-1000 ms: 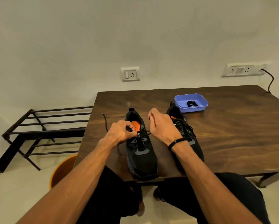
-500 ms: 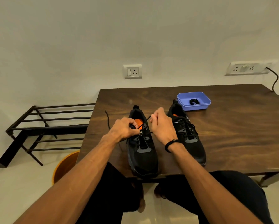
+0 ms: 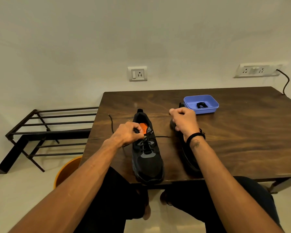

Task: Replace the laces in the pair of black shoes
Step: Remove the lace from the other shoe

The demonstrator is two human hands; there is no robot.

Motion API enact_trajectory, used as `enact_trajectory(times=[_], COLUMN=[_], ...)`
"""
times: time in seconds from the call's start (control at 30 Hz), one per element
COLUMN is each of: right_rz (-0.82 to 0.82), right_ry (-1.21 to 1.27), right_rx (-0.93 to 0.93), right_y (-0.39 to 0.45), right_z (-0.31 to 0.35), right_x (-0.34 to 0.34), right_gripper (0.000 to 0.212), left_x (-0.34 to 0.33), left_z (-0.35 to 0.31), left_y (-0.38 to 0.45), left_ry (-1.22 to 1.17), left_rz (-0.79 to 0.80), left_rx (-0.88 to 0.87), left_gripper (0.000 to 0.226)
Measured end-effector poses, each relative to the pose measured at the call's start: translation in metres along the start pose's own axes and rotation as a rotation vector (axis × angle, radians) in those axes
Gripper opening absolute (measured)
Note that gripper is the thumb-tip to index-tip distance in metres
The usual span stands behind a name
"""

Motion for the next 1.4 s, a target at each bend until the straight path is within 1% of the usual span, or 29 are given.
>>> enact_trajectory(times=[0.07,0.13,0.17,0.2,0.23,0.3,0.37,0.47,0.5,0.6,0.67,0.73,0.77,0.8,0.83,0.9,0.93,1.0,1.03,1.07,1.1,1.13,1.17,1.23,1.27,1.33,1.4], right_rz=[0.167,0.322,0.425,0.528,0.623,0.723,0.717,0.649,0.636,0.593,0.54,0.461,0.429,0.406,0.398,0.401,0.414,0.436,0.44,0.442,0.445,0.443,0.439,0.43,0.426,0.42,0.408], right_ry=[-0.393,-0.758,-0.864,-0.908,-0.903,-0.854,-0.834,-0.842,-0.841,-0.821,-0.839,-0.854,-0.851,-0.843,-0.831,-0.828,-0.836,-0.848,-0.857,-0.867,-0.88,-0.893,-0.9,-0.903,-0.903,-0.905,-0.892], right_rx=[0.064,0.201,0.253,0.288,0.308,0.306,0.299,0.316,0.315,0.34,0.356,0.365,0.367,0.363,0.359,0.373,0.386,0.424,0.437,0.442,0.442,0.439,0.436,0.444,0.446,0.443,0.43], right_y=[-0.008,-0.018,-0.023,-0.027,-0.03,-0.033,-0.034,-0.03,-0.029,-0.027,-0.025,-0.02,-0.018,-0.016,-0.016,-0.018,-0.02,-0.023,-0.025,-0.025,-0.025,-0.025,-0.025,-0.025,-0.026,-0.028,-0.029], right_z=[-0.006,-0.012,-0.012,-0.011,-0.01,-0.011,-0.012,-0.015,-0.016,-0.022,-0.025,-0.027,-0.026,-0.027,-0.026,-0.024,-0.024,-0.022,-0.022,-0.021,-0.021,-0.022,-0.023,-0.024,-0.024,-0.022,-0.02], right_x=[-0.006,-0.016,-0.021,-0.025,-0.028,-0.033,-0.037,-0.036,-0.036,-0.035,-0.035,-0.033,-0.032,-0.03,-0.03,-0.03,-0.03,-0.034,-0.036,-0.037,-0.038,-0.038,-0.037,-0.036,-0.036,-0.038,-0.039], right_gripper=[0.008,0.039,0.053,0.061,0.062,0.05,0.036,0.025,0.022,0.022,0.017,0.012,0.012,0.013,0.015,0.02,0.021,0.02,0.02,0.021,0.021,0.022,0.022,0.02,0.018,0.02,0.033], left_x=[-0.001,-0.002,-0.002,-0.002,-0.002,-0.002,-0.002,-0.003,-0.004,-0.005,-0.004,-0.001,0.002,0.002,0.004,0.006,0.005,0.004,0.004,0.004,0.004,0.003,0.0,-0.007,-0.009,-0.007,0.001], left_z=[-0.003,-0.007,-0.01,-0.013,-0.014,-0.016,-0.014,-0.013,-0.013,-0.008,-0.005,-0.003,-0.002,-0.002,-0.002,-0.004,-0.003,-0.003,-0.004,-0.007,-0.007,-0.009,-0.01,-0.01,-0.009,-0.011,-0.012], left_y=[-0.001,-0.002,-0.003,-0.003,-0.003,-0.003,-0.002,-0.001,-0.001,0.001,0.0,-0.003,-0.005,-0.006,-0.008,-0.009,-0.009,-0.007,-0.007,-0.007,-0.006,-0.004,-0.002,0.003,0.004,0.004,0.002], left_ry=[0.049,0.098,0.125,0.164,0.209,0.255,0.23,0.106,0.084,-0.007,-0.224,-0.54,-0.656,-0.717,-0.726,-0.627,-0.492,-0.134,-0.018,0.034,0.069,0.13,0.221,0.377,0.419,0.417,0.309], left_rz=[0.033,0.094,0.127,0.146,0.153,0.169,0.2,0.249,0.253,0.276,0.273,0.264,0.276,0.3,0.32,0.306,0.262,0.093,-0.017,-0.116,-0.174,-0.177,-0.131,-0.023,-0.002,-0.023,-0.091], left_rx=[-0.039,-0.054,-0.053,-0.059,-0.068,-0.089,-0.112,-0.097,-0.088,-0.052,0.032,0.173,0.232,0.271,0.293,0.291,0.25,0.094,0.013,-0.063,-0.128,-0.177,-0.196,-0.159,-0.155,-0.217,-0.28], left_gripper=[0.009,0.014,0.016,0.018,0.018,0.018,0.018,0.014,0.013,0.016,0.015,0.014,0.015,0.017,0.023,0.041,0.044,0.041,0.037,0.035,0.035,0.036,0.037,0.033,0.029,0.021,0.018])
Point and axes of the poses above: each hand's wrist, its own y-axis towards the middle knuckle, its own x-axis out of the back of the hand, z = x × y, the point moved 1 cm from there along y, towards the middle knuckle, and after that the axes turned 10 degrees about y, right-handed, at the moved point
